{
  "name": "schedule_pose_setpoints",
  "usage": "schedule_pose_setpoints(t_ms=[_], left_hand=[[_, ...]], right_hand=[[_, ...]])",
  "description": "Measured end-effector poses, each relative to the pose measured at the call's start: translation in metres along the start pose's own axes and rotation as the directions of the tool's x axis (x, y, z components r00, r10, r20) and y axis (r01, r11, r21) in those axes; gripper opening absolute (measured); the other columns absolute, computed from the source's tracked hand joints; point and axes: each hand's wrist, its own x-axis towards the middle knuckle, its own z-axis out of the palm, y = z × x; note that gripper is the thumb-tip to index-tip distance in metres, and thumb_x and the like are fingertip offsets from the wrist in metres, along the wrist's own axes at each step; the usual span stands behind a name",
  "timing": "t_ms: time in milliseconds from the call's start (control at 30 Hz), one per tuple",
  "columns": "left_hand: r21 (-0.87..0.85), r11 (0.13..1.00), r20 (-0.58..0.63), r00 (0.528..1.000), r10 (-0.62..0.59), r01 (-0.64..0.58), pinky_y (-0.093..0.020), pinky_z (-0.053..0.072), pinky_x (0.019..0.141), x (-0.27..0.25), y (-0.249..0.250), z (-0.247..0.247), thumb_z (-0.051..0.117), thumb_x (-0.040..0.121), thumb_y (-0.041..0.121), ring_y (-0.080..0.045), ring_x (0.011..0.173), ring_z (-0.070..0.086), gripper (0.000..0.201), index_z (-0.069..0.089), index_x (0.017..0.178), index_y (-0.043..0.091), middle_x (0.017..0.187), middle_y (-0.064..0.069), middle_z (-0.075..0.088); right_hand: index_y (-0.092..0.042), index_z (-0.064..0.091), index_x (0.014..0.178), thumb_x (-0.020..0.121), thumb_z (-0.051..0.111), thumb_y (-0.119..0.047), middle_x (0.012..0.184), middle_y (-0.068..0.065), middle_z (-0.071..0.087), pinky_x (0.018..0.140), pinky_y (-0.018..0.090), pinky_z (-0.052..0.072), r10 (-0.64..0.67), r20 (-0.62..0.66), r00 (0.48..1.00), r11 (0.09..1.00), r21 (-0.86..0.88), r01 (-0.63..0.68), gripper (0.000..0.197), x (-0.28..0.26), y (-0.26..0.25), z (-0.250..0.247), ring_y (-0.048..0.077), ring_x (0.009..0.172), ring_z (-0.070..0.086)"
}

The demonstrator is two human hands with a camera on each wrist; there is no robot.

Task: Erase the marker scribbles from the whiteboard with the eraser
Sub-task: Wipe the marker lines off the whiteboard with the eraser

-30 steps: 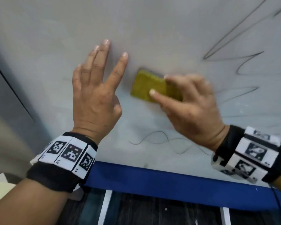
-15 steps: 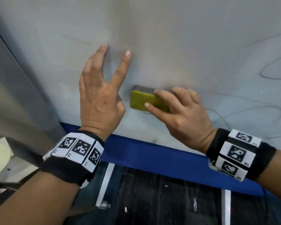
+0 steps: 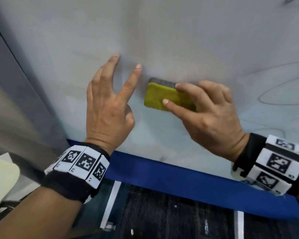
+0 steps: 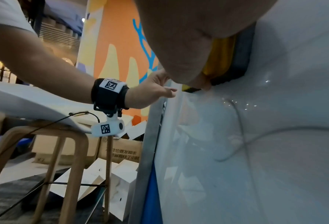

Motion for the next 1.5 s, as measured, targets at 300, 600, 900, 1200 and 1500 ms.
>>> schedule_pose_setpoints(t_ms=[300,600,900,1200,1500], left_hand=[[0.061,0.992,-0.091,0.989,0.120,-0.115,-0.059,0.037,0.103,0.054,0.026,-0.020,0.047,0.067,-0.005,-0.044,0.133,0.040,0.079,0.048,0.145,0.014,0.150,-0.025,0.038],[0.071,0.979,-0.208,0.957,0.202,-0.192,-0.059,0.040,0.101,0.122,0.052,-0.054,0.047,0.071,-0.001,-0.044,0.127,0.046,0.069,0.056,0.138,0.011,0.145,-0.022,0.045],[0.132,0.969,-0.198,0.953,0.230,-0.207,-0.061,0.037,0.104,0.170,0.070,-0.085,0.053,0.071,0.003,-0.040,0.134,0.042,0.071,0.054,0.141,0.014,0.149,-0.019,0.042],[0.160,0.959,-0.218,0.940,0.264,-0.232,-0.059,0.035,0.108,0.202,0.080,-0.103,0.056,0.084,0.012,-0.038,0.137,0.040,0.058,0.054,0.141,0.014,0.150,-0.019,0.041],[0.165,0.944,-0.238,0.917,0.320,-0.287,-0.057,0.032,0.110,0.242,0.098,-0.124,0.058,0.086,0.015,-0.037,0.138,0.038,0.057,0.052,0.142,0.015,0.150,-0.018,0.039]], right_hand=[[-0.023,0.069,0.124,0.096,0.054,-0.010,0.127,0.014,0.065,0.084,0.044,0.041,-0.064,0.105,0.992,0.998,0.018,0.062,0.034,-0.002,0.023,-0.023,0.034,0.105,0.051],[-0.025,0.071,0.121,0.089,0.066,-0.012,0.127,0.013,0.065,0.082,0.043,0.045,0.048,-0.097,0.994,0.998,-0.040,-0.052,0.035,0.074,0.082,-0.087,0.034,0.102,0.052],[-0.025,0.071,0.122,0.093,0.064,-0.021,0.128,0.014,0.064,0.084,0.048,0.050,0.159,-0.208,0.965,0.984,-0.044,-0.172,0.030,0.127,0.130,-0.135,0.036,0.102,0.052],[-0.024,0.071,0.122,0.086,0.073,-0.017,0.124,0.017,0.064,0.083,0.046,0.050,0.086,-0.121,0.989,0.992,-0.081,-0.096,0.038,0.126,0.152,-0.156,0.038,0.100,0.056],[-0.023,0.070,0.121,0.084,0.073,-0.011,0.119,0.017,0.066,0.083,0.046,0.050,0.049,-0.037,0.998,0.992,-0.115,-0.053,0.039,0.099,0.148,-0.160,0.037,0.095,0.059]])
